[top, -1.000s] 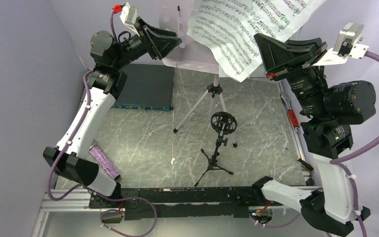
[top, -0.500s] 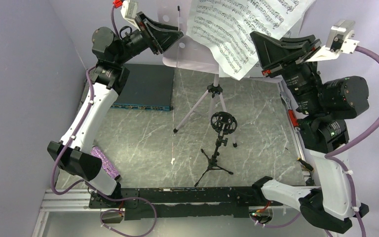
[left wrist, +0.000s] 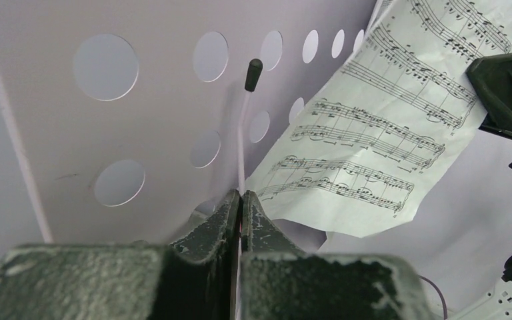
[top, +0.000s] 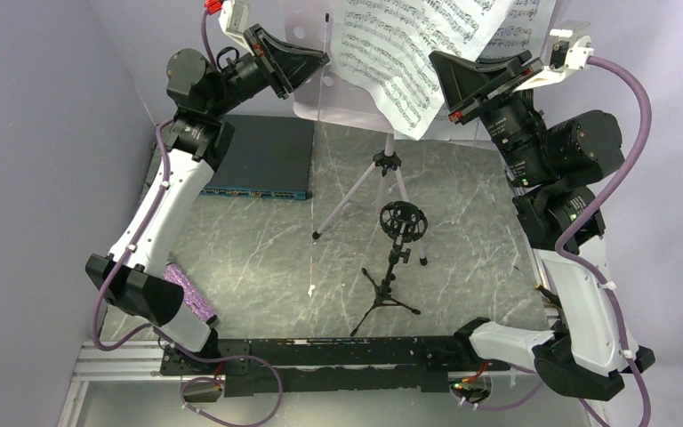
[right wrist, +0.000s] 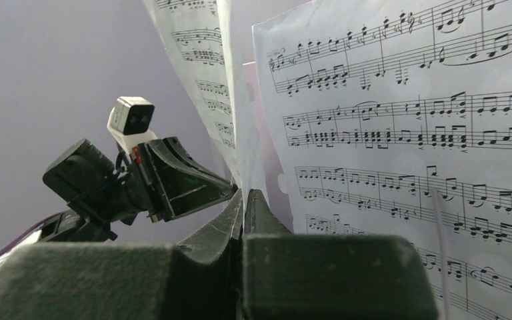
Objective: Set up the instrument practice props
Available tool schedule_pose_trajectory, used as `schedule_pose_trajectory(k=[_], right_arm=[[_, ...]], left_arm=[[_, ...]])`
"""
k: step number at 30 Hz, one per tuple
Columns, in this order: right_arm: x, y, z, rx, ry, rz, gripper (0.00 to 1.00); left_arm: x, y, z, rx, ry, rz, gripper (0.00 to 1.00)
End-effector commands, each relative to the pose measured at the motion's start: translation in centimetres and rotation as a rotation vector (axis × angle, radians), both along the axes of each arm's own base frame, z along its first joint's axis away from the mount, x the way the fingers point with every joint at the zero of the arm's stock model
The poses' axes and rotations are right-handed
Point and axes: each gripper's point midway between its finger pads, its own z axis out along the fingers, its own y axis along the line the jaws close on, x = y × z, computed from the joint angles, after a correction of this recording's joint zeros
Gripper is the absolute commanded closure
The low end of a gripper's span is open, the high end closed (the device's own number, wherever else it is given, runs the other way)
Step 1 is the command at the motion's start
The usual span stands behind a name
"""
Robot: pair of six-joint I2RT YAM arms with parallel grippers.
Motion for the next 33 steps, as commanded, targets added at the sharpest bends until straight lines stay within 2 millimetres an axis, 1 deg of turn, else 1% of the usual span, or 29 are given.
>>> schedule_pose_trajectory(k=[1, 6, 16, 33], right_arm=[[-1.3, -1.8, 2.4, 0.052, -0.066, -0.052, 1.00], [-0.8, -1.8, 2.3, 0.056, -0.060, -0.063, 1.00], [0.1, -1.7, 2.1, 0.070, -0.038, -0.078, 1.00], [1.3, -0.3, 2.2, 0.089, -0.027, -0.035, 1.00]], left_arm=[[-1.8, 0.4, 2.7, -0.032, -0.086, -0.007, 0.97], [-2.2, 0.5, 2.8, -0.046, -0.097, -0.022, 0.97], [-3.7, 1.5, 3.0, -0.092, -0.153, 0.002, 0.97], [-4.3, 1.4, 2.6, -0.101, -0.240, -0.006, 0.97]])
